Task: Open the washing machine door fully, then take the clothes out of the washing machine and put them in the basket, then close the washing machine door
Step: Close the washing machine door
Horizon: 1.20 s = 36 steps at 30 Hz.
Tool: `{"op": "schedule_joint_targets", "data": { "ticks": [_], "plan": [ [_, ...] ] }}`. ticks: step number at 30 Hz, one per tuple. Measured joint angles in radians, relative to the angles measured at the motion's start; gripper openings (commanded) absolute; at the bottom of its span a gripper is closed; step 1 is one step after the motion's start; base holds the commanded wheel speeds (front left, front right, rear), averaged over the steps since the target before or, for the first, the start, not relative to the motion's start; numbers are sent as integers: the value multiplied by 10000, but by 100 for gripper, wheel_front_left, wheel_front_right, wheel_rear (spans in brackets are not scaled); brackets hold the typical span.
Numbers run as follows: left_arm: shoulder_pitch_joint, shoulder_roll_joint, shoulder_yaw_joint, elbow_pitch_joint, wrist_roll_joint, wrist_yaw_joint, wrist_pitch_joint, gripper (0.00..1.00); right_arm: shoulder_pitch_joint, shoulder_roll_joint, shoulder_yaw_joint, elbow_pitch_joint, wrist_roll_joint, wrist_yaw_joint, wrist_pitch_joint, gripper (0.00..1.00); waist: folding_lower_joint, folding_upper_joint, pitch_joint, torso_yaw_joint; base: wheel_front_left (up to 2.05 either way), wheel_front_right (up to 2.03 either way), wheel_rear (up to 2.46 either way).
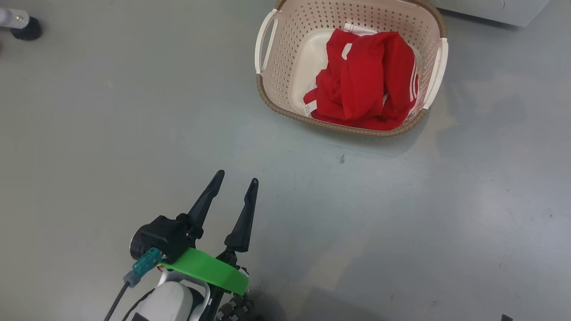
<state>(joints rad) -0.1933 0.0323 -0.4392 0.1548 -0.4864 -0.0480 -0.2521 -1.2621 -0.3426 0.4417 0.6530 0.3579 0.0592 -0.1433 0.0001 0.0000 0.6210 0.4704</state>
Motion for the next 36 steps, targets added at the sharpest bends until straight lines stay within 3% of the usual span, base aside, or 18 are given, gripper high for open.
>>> {"op": "schedule_joint_targets", "data": {
  "ticks": [6, 11, 18, 26, 27, 29, 36],
  "plan": [
    [-132, -8, 56, 12, -161, 86, 0, 100, -43, 107, 100, 355, -77, -84, -272, 0, 0, 0, -13, 21, 0, 0, 0],
    [-180, -12, 199, 48, -157, 130, 0, 100, 81, 144, 303, 625, -67, 107, -508, 0, 0, 0, -165, -57, 0, 0, 0],
    [-388, -19, 640, 113, 44, 209, 0, 100, 1314, 600, 128, 974, 871, 458, -750, 0, 0, 0, -634, -280, 0, 0, 0],
    [-487, -27, 1250, 251, 756, 209, 0, 100, 2811, 838, 224, 1058, 1273, 545, -999, 0, 0, 0, -1377, -672, 0, 0, 0],
    [-486, -27, 1340, 245, 794, 209, 0, 100, 3016, 894, 207, 1068, 1333, 546, -1001, 16, 0, 0, -1476, -742, 0, 0, 0],
    [-480, -25, 1473, 255, 876, 209, 0, 100, 3450, 934, 186, 1093, 1448, 573, -1003, 100, 0, 0, -1670, -887, 0, 0, 0],
    [-215, -25, 1852, 443, 1250, 211, 0, 100, 4737, 1112, -113, 1055, 1749, 573, -1089, 100, -1, 0, -2353, -1486, 0, 0, 0]
  ]
}}
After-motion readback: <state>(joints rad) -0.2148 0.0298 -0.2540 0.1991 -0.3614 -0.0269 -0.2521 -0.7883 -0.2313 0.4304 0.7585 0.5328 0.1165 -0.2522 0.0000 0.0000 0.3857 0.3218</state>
